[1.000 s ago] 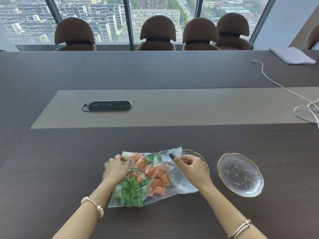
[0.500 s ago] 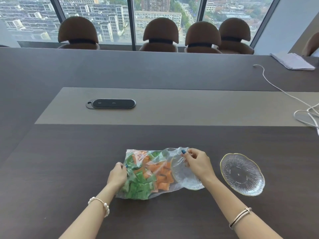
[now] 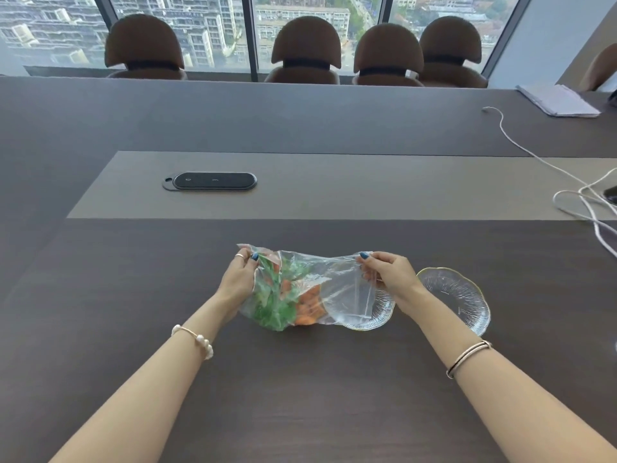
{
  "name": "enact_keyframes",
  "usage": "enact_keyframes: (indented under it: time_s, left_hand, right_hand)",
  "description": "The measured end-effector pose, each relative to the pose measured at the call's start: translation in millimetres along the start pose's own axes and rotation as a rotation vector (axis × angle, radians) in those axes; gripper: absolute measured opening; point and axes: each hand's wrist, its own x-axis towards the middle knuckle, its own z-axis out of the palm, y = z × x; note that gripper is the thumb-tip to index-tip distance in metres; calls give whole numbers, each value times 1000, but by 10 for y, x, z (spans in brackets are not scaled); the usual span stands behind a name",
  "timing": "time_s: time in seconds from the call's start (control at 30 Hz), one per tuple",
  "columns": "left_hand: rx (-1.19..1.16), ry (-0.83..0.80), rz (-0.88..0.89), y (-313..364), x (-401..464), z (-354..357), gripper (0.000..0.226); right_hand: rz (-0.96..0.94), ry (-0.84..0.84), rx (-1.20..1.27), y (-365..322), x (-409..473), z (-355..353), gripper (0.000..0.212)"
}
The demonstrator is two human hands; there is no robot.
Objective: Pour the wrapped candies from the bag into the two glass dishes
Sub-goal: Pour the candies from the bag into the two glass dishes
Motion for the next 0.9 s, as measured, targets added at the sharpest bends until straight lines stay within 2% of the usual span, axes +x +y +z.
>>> enact_keyframes:
  time_s: [0.27,0.67,0.9]
  left_hand:
    - [-45,-23,178,613,-83,190,23]
    - [-20,-41,178,758,-152,266,22]
    - [-79,0,214,773,-204,151,19]
  right_hand:
    - [118,5,202,165,36,-303,17]
    - [150,-27,336,235,116,-370,17]
    - [62,-131,351,12,129,-291,15]
